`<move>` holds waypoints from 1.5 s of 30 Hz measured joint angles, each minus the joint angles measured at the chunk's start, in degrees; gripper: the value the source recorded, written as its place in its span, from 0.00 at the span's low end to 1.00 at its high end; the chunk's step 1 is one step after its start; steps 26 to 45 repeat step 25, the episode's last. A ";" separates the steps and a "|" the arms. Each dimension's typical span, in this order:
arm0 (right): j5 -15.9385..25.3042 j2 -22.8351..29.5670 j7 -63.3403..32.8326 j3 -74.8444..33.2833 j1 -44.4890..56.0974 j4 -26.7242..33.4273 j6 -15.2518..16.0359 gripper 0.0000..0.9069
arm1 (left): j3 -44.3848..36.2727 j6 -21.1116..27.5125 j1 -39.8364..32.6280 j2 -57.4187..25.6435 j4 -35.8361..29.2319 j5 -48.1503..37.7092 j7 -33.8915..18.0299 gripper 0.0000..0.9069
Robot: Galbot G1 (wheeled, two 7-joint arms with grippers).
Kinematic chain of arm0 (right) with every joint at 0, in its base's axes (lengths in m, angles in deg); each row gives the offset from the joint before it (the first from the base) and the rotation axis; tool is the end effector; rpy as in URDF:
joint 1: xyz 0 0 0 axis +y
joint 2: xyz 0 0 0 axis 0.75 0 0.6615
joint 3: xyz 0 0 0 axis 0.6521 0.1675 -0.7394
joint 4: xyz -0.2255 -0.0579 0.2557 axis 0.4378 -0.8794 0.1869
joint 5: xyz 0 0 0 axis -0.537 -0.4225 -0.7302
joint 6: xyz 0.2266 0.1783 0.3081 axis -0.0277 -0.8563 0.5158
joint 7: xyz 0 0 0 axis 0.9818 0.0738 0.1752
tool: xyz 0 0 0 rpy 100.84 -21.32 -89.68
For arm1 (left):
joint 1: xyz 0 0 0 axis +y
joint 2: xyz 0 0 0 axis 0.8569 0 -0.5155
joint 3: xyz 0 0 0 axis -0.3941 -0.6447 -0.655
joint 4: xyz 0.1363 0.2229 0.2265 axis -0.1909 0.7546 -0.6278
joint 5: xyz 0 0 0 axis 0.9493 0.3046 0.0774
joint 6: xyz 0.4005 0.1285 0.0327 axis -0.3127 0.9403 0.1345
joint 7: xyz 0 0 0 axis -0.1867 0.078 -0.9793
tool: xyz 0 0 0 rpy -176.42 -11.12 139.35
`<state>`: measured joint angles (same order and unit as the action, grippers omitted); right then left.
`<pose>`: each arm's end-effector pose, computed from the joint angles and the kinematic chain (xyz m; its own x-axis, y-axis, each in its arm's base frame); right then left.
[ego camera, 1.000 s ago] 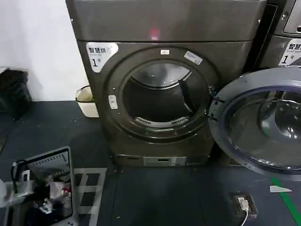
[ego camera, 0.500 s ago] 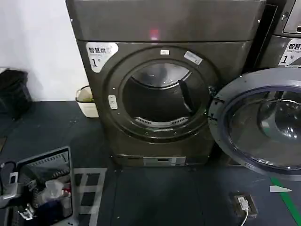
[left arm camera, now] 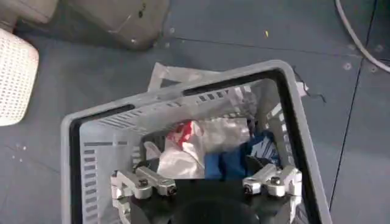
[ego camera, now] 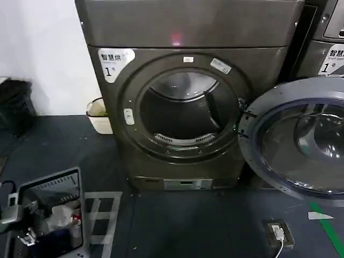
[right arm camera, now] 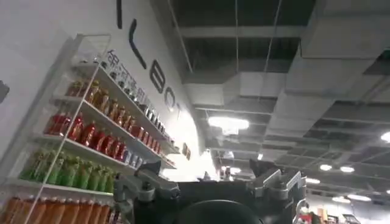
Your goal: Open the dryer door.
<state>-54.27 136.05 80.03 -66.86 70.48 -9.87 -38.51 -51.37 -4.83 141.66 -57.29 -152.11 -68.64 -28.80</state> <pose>-0.0386 -0.5297 -0.0130 -0.2322 0.8398 -0.4907 0.9707 0.1678 -0.1721 0.3356 0.3025 -0.2002 -0.3839 0.1029 0.9176 0.8999 0.2643 0.3468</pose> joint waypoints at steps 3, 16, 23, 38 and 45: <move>0.05 -0.12 0.05 0.15 -0.10 0.00 0.00 1.00 | 0.03 0.07 0.10 -0.15 0.06 0.06 0.11 1.00; 0.20 -0.16 0.58 0.26 -0.22 0.51 -0.39 1.00 | 0.34 0.65 0.29 -0.91 0.06 2.04 3.20 1.00; 0.28 -0.34 0.65 0.46 -0.64 0.64 -0.45 1.00 | 0.34 1.15 0.13 -0.95 -0.24 1.81 3.12 1.00; 0.28 -0.37 0.66 0.41 -0.64 0.64 -0.45 1.00 | 0.34 1.13 0.13 -1.07 -0.13 1.83 3.13 1.00; 0.28 -0.37 0.66 0.41 -0.64 0.64 -0.45 1.00 | 0.34 1.13 0.13 -1.07 -0.13 1.83 3.13 1.00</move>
